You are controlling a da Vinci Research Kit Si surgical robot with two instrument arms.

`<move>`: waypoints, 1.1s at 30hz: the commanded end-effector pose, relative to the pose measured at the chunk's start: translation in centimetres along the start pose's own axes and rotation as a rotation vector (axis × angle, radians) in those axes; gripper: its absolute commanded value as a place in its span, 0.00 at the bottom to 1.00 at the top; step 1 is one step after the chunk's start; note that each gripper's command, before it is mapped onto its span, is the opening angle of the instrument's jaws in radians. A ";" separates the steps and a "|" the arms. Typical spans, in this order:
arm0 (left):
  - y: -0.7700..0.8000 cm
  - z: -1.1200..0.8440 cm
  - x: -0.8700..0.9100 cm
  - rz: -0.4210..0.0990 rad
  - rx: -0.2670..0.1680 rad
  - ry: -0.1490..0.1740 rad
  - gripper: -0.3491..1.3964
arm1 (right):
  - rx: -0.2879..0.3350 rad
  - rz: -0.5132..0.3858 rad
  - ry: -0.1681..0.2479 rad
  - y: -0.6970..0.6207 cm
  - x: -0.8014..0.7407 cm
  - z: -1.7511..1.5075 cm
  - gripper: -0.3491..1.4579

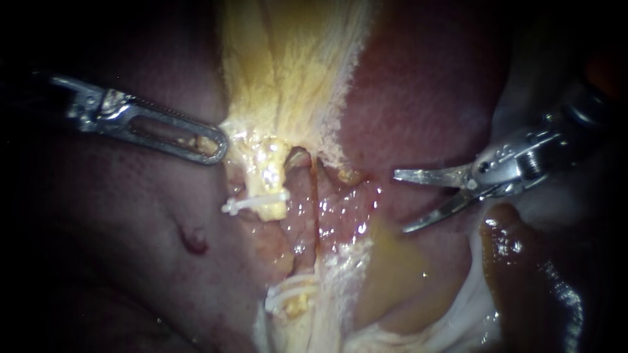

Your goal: Go back from the cut left tube

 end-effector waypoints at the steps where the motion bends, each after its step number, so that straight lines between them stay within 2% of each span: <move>1: 0.01 0.03 0.01 0.000 -0.001 0.000 0.00 | 0.004 0.000 0.002 0.00 0.00 0.00 0.99; 8: 0.03 0.20 0.01 0.001 -0.007 -0.006 0.00 | 0.007 -0.006 0.003 -0.01 -0.01 0.00 0.99; 16: 0.04 0.54 0.02 0.002 0.002 0.002 0.00 | 0.010 -0.006 0.003 -0.01 -0.01 -0.01 0.99; 21: 0.14 0.73 0.03 0.006 0.004 0.012 0.00 | 0.010 -0.012 0.003 -0.01 -0.01 -0.01 0.99; 24: 0.19 0.76 0.04 0.008 0.006 0.014 0.00 | 0.010 -0.012 0.006 -0.01 -0.01 -0.01 0.99; 33: 0.19 0.76 0.04 0.008 0.006 0.014 0.00 | 0.010 -0.012 0.006 -0.01 0.00 -0.02 0.99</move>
